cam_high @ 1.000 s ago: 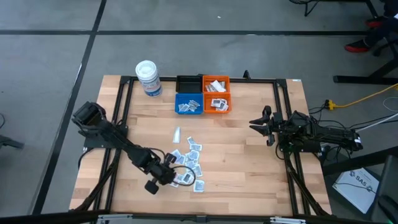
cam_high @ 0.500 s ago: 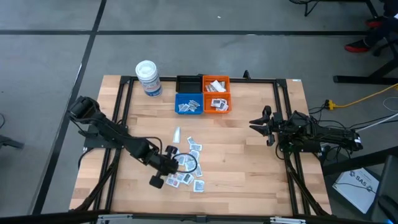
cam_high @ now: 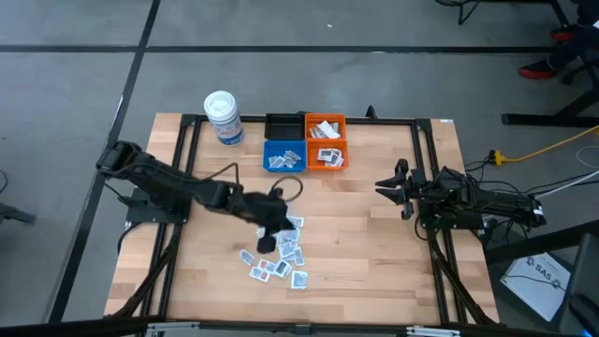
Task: Pick & Place First Aid Supplies
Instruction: Put the ointment pack into the blue bin
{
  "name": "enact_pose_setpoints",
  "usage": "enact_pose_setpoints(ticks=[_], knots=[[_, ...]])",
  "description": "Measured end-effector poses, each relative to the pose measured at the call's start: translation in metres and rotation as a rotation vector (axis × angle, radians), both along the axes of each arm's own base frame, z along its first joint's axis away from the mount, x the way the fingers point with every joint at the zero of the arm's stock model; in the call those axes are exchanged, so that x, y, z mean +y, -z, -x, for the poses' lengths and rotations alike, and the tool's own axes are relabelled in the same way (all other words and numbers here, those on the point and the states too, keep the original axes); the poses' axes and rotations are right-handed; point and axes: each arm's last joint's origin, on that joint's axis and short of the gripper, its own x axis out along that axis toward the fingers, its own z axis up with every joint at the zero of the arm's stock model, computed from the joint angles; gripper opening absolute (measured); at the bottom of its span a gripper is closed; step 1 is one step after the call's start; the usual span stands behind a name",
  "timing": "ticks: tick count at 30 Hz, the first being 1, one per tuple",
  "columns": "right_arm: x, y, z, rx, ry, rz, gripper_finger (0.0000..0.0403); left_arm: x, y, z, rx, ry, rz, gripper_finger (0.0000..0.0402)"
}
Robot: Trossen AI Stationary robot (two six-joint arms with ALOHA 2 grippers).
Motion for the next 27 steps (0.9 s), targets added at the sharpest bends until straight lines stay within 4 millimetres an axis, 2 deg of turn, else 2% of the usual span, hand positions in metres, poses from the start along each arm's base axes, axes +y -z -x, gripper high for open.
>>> enact_pose_setpoints(ticks=[8, 13, 22, 27], knots=[[0.0, 0.0, 0.0, 0.0, 0.0, 0.0, 0.01, 0.048, -0.009, -0.012, -0.095, -0.025, 0.07, 0.0003], [0.0, 0.0, 0.0, 0.001, 0.0, 0.0, 0.01, 0.086, -0.012, -0.013, -0.138, -0.091, 0.07, 0.0003], [0.0, 0.0, 0.0, 0.0, 0.0, 0.0, 0.01, 0.157, -0.013, -0.001, -0.155, -0.281, 0.117, 0.0003], [0.0, 0.0, 0.0, 0.0, 0.0, 0.0, 0.01, 0.188, -0.006, 0.007, -0.134, -0.407, 0.148, 0.0003]])
